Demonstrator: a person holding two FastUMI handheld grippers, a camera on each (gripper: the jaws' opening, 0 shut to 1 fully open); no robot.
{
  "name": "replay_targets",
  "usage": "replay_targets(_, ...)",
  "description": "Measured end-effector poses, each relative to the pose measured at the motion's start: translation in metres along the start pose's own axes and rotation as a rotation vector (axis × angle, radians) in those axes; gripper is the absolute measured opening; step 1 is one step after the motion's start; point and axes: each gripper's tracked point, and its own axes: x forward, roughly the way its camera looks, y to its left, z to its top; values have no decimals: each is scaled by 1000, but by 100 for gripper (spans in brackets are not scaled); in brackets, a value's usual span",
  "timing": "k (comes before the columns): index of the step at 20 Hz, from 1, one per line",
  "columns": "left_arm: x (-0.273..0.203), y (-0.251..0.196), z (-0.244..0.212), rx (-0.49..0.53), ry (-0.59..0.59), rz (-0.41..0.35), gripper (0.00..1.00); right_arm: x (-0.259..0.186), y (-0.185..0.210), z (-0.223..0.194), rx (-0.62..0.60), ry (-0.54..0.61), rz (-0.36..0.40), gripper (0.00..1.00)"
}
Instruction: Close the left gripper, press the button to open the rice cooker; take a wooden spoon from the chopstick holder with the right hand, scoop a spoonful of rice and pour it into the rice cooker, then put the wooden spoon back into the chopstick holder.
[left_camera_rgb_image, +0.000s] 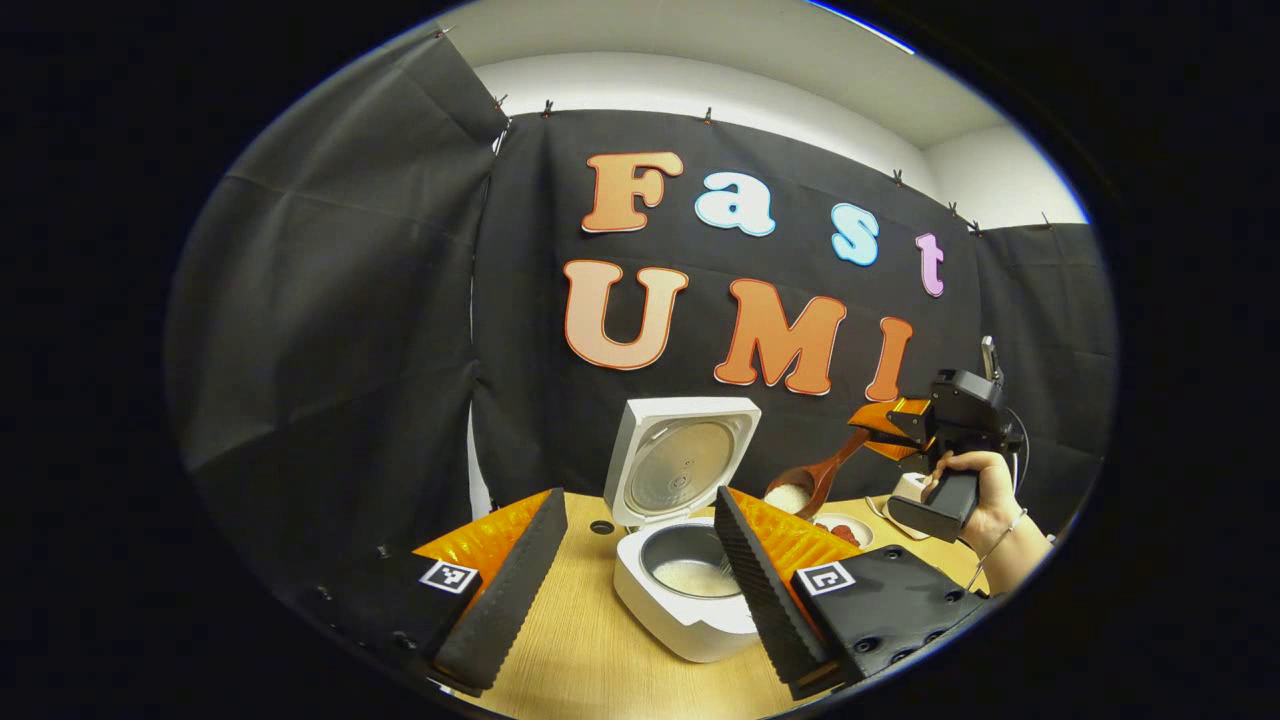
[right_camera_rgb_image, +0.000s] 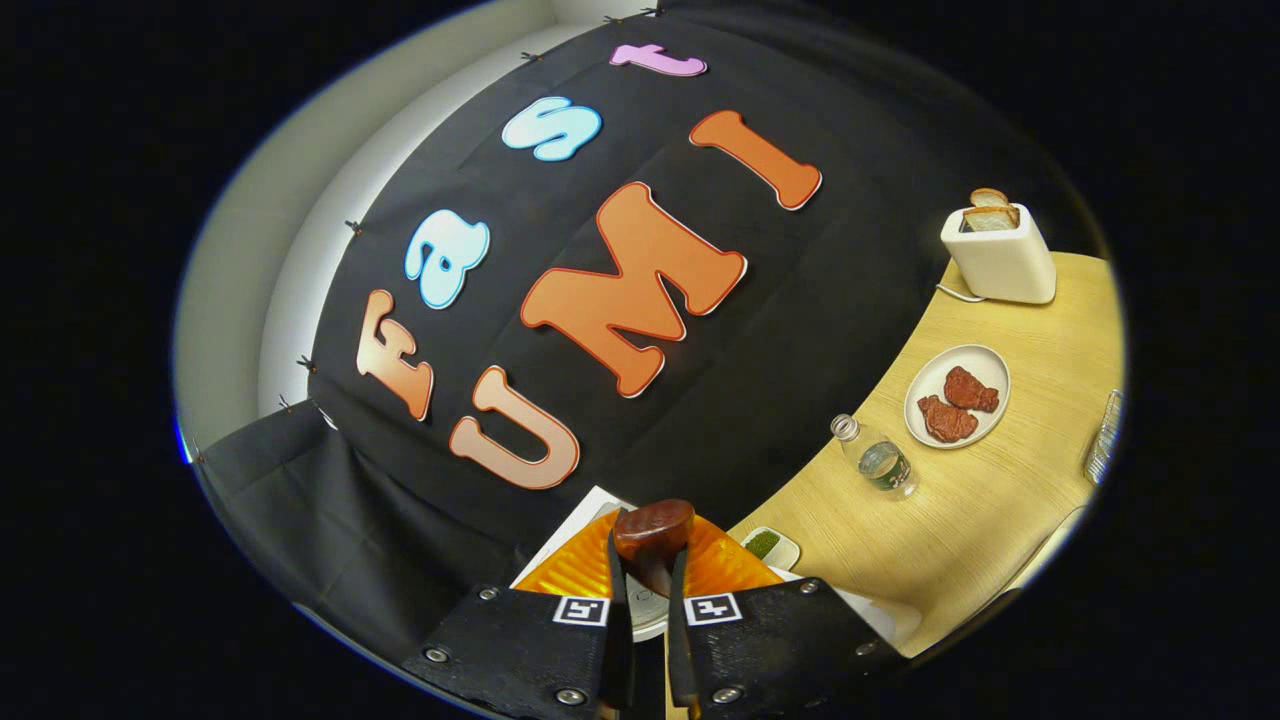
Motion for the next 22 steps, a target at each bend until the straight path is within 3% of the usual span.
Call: replay_targets(22, 0, 7, -8, 3, 16, 17, 100, 2, 30, -17, -285, -3, 35, 13)
